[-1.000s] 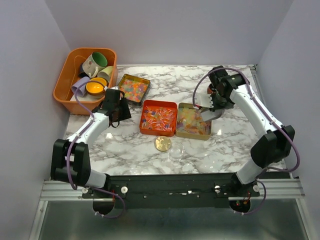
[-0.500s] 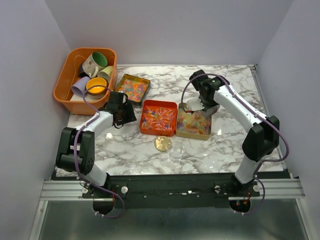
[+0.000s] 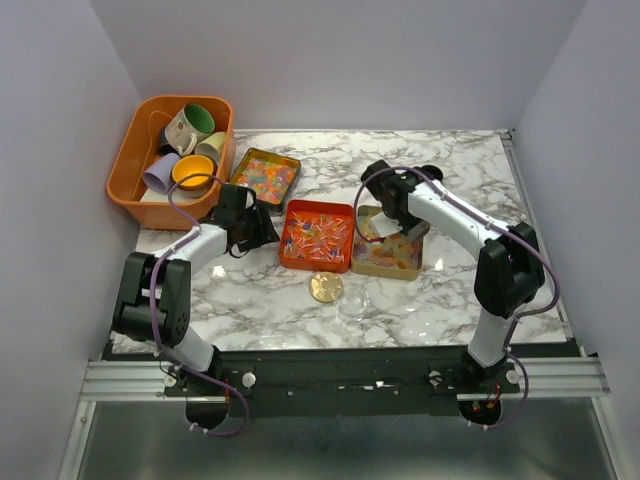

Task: Pack the candies
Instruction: Scoop the fake candies from the storage box.

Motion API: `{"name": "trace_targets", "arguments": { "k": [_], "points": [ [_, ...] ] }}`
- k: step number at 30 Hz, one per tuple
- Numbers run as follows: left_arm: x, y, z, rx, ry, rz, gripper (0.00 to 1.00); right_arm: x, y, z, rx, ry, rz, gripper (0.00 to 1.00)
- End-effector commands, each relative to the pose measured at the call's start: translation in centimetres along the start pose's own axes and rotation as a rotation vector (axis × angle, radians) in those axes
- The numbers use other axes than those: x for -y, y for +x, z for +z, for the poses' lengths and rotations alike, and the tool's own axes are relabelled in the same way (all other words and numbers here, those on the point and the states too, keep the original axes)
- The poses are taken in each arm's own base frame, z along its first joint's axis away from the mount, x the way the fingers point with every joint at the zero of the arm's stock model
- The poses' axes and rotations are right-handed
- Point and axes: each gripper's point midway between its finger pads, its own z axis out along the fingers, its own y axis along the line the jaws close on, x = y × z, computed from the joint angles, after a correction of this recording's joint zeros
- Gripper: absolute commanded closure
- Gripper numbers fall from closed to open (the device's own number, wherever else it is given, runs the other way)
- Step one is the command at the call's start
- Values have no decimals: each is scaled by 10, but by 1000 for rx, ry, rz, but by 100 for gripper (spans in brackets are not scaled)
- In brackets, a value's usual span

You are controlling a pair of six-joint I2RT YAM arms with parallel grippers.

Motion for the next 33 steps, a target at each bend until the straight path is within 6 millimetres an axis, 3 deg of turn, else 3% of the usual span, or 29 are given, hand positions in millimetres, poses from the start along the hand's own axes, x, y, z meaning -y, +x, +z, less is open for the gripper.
{"name": "trace_targets", "arguments": {
  "k": [1,10,19,25,33],
  "points": [
    [13,-1,3,-10,65,1,32,-16,-12,8,-47,-58,-33,99],
    [14,8,9,-53,86,-11,32,-40,-52,-3,125,-226,99,99],
    [15,22,9,-70,131,3,32,-83,-57,6,113,-302,110,99],
    [15,30,13,-94,146,12,35,-87,-62,10,113,-313,132,99],
    [27,35,11,-112,186,30,36,-67,-81,15,140,-332,237,99]
  ]
}}
